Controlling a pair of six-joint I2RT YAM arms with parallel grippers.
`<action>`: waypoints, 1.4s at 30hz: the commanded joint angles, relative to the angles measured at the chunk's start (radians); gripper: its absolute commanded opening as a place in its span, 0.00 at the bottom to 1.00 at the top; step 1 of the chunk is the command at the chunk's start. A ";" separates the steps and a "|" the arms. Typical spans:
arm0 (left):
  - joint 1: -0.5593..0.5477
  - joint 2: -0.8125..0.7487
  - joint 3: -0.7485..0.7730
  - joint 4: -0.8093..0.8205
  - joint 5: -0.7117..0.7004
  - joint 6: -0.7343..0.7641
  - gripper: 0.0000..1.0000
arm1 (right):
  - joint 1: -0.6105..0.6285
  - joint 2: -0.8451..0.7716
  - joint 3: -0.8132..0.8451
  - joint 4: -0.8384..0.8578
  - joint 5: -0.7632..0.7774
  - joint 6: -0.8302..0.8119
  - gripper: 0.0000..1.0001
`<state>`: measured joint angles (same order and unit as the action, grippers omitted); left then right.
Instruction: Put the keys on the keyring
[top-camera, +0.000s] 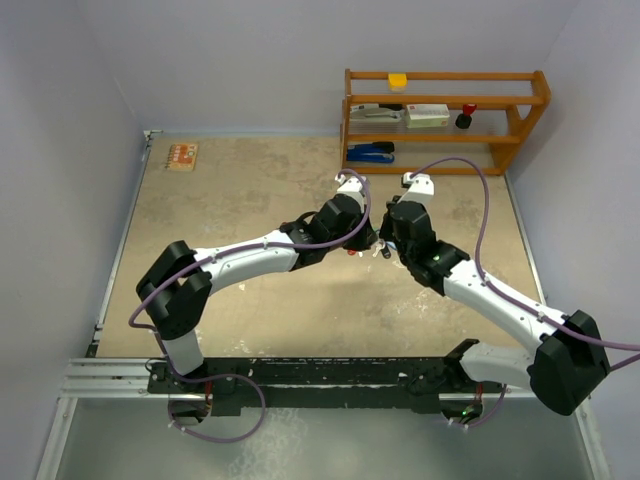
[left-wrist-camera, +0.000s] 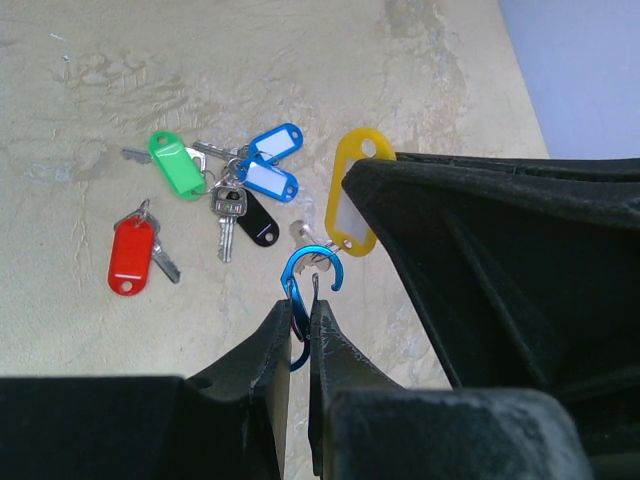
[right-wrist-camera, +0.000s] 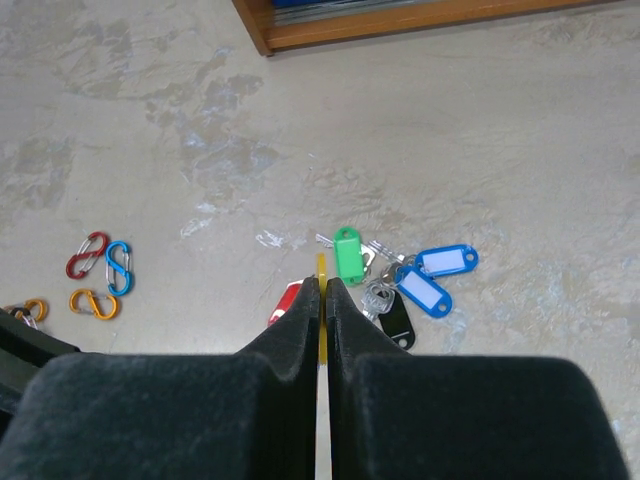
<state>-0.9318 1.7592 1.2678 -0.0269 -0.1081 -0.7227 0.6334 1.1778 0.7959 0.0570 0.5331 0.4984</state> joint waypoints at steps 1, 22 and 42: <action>-0.006 -0.059 0.003 0.024 0.011 -0.008 0.00 | -0.013 -0.023 -0.004 0.015 0.030 0.001 0.00; -0.010 -0.053 -0.027 0.029 0.034 0.006 0.00 | -0.031 -0.055 -0.013 0.029 0.024 -0.022 0.00; -0.010 -0.059 -0.039 0.047 0.026 0.020 0.52 | -0.031 -0.066 -0.017 0.029 0.031 -0.034 0.00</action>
<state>-0.9382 1.7554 1.2362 -0.0071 -0.0814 -0.7143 0.6075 1.1378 0.7795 0.0517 0.5331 0.4786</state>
